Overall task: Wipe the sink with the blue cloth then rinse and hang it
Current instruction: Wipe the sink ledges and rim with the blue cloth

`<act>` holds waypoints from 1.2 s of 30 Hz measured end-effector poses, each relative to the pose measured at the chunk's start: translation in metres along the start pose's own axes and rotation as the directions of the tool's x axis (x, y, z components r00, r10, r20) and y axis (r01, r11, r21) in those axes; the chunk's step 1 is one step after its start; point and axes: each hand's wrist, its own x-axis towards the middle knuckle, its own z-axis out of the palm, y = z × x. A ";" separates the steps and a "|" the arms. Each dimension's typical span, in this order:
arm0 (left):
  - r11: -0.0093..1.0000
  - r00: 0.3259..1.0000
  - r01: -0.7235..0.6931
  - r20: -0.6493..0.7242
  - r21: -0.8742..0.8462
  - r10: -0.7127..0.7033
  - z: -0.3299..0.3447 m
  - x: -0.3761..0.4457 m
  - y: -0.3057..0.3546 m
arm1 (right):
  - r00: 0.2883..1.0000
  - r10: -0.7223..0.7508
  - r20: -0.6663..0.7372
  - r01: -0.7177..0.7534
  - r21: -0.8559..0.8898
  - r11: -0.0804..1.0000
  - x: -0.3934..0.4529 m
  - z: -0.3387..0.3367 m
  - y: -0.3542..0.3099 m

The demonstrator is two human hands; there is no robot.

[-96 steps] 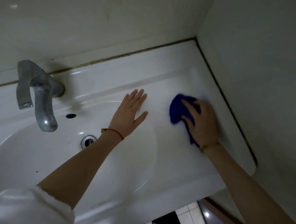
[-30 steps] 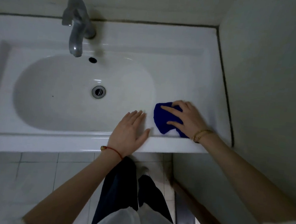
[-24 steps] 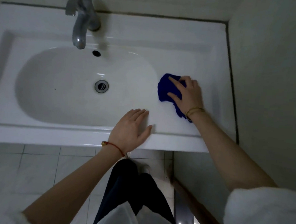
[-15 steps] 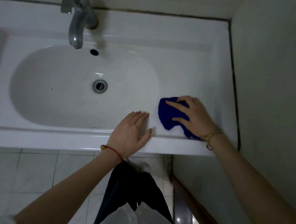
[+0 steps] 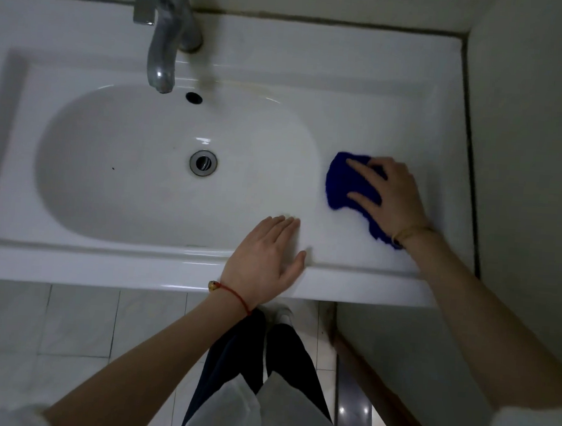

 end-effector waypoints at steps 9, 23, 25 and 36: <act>1.000 1.000 0.007 0.007 0.005 -0.007 -0.002 0.000 0.000 | 1.000 -0.012 0.029 0.011 0.041 0.999 -0.003 0.017 -0.041; 1.000 1.000 0.003 0.010 -0.002 -0.003 -0.003 0.000 0.002 | 0.992 0.119 -0.046 -0.120 -0.017 0.993 0.054 0.007 -0.007; 1.000 1.000 0.005 0.008 -0.007 -0.005 -0.004 0.000 0.002 | 1.000 0.012 -0.004 -0.012 0.014 1.000 0.025 0.011 -0.025; 1.000 1.000 -0.001 -0.021 -0.008 0.000 -0.002 0.001 0.002 | 0.946 0.299 -0.124 -0.302 -0.007 0.953 0.048 -0.003 0.029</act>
